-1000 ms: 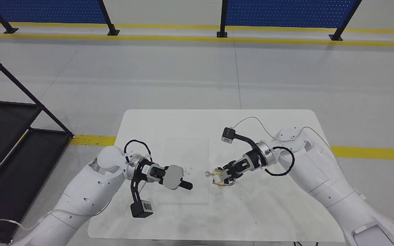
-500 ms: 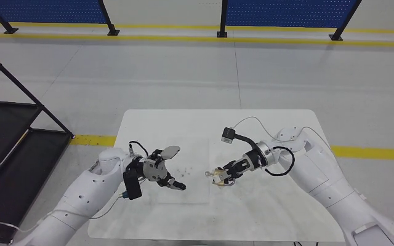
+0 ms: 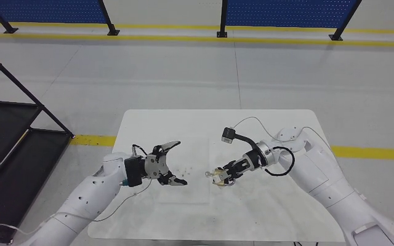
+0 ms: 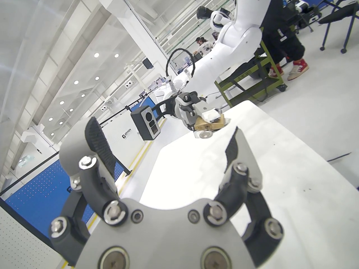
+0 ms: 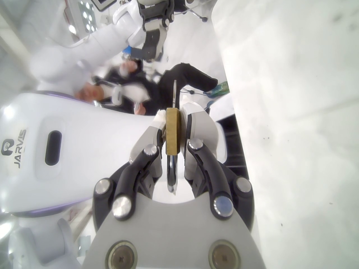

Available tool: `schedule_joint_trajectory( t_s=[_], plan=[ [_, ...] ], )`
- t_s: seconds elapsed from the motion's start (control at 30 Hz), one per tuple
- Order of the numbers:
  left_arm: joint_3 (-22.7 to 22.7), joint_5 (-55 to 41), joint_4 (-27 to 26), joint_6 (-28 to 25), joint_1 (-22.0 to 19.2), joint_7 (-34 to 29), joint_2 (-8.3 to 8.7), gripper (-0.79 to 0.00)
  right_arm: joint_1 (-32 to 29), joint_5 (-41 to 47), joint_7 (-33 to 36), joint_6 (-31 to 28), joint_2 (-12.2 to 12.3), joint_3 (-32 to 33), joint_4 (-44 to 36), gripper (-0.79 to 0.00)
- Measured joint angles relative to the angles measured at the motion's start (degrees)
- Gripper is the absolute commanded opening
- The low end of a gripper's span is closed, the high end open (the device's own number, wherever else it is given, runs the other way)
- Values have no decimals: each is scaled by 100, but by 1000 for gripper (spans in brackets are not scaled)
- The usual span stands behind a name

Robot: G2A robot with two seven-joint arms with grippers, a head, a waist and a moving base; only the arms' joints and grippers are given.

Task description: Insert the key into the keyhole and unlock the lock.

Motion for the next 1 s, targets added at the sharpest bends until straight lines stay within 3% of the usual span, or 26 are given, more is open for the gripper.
schedule_joint_trajectory(
  t_s=[0.13, 0.3, 0.47, 0.57, 0.6, 0.7, 1.0],
  plan=[
    [-23, -961, -101, -1166, -156, -1167, 49, 0, 0, 0, 0, 0, 0, 0, 0, -785],
    [89, -3094, 49, -2601, -264, -2778, 96, 0, 0, 0, 0, 0, 0, 0, 0, -785],
    [885, -5141, 192, -2691, -439, -4542, 276, 0, 0, 0, 0, 0, 0, 0, 0, -785],
    [1412, -6962, 266, -2688, -640, -6085, 438, 0, 0, 0, 0, 0, 0, 0, 0, -785],
    [1529, -7685, 325, -2689, -738, -6652, 498, 0, 0, 0, 0, 0, 0, 0, 0, -785],
    [1592, -8984, 390, -2689, -850, -7562, 558, 0, 0, 0, 0, 0, 0, 0, 0, -785],
    [1584, -8866, 385, -2689, -842, -7445, 554, 0, 0, 0, 0, 0, 0, 0, 0, -785]
  ],
)
